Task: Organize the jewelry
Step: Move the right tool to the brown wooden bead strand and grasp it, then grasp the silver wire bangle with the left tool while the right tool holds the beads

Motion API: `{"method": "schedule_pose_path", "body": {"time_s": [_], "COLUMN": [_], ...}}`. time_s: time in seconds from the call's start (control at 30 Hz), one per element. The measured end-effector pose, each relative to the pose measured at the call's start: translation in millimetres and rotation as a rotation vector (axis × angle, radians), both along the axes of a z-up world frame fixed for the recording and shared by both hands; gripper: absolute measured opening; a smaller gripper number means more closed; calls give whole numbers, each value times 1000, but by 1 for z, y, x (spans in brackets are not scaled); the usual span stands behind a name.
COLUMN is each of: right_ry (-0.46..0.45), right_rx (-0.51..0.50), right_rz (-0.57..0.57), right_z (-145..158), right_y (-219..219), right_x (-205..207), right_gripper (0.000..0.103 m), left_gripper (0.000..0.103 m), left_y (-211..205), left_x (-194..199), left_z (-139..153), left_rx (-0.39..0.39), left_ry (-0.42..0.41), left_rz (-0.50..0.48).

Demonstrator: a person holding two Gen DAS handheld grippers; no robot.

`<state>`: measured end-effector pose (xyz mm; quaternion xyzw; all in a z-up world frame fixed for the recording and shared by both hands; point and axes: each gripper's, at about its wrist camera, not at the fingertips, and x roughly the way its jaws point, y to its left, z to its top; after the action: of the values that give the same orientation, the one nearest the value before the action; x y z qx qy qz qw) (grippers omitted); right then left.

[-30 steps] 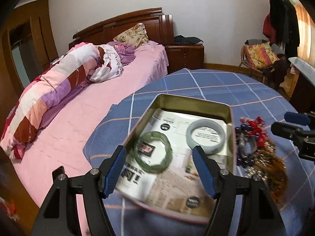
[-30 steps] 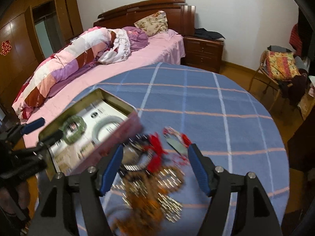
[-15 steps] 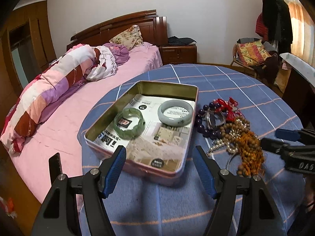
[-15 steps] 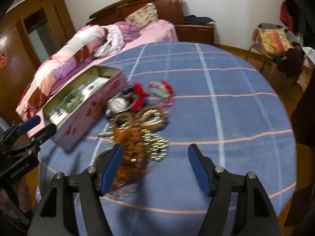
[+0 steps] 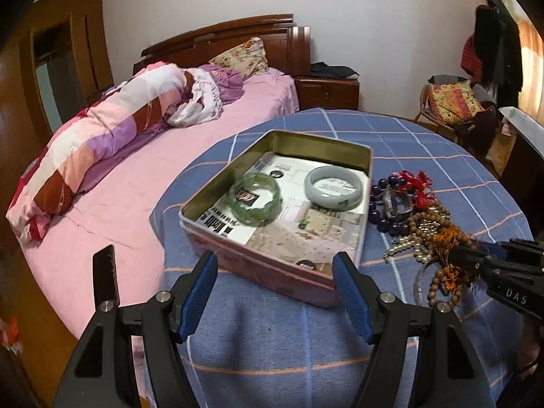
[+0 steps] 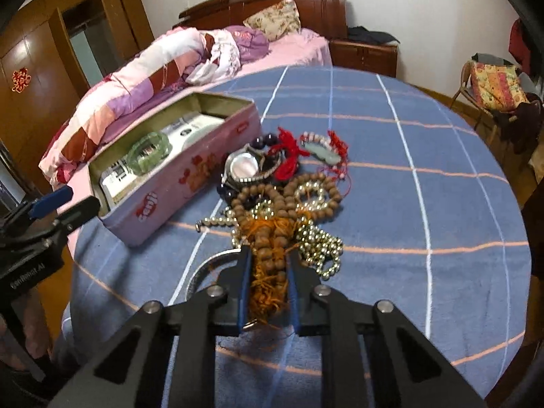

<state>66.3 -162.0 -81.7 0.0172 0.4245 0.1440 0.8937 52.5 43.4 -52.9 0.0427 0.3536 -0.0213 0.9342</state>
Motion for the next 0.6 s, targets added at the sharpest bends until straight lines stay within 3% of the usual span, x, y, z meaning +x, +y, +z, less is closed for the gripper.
{"method": "schedule_pose_path", "body": {"time_s": [0.37, 0.6], "right_ry": [-118, -123], "right_rx": [57, 40], "right_rz": [-96, -153], "right_z": [31, 27], "right_y": [-32, -49], "right_x": [-18, -24], "right_gripper": [21, 21], "left_gripper": [70, 70], "left_y": [-53, -88], "left_x": [-8, 0], "left_z": [7, -13], "left_rx": [38, 40], "left_ry": [-24, 49], "left_rz": [-162, -262]}}
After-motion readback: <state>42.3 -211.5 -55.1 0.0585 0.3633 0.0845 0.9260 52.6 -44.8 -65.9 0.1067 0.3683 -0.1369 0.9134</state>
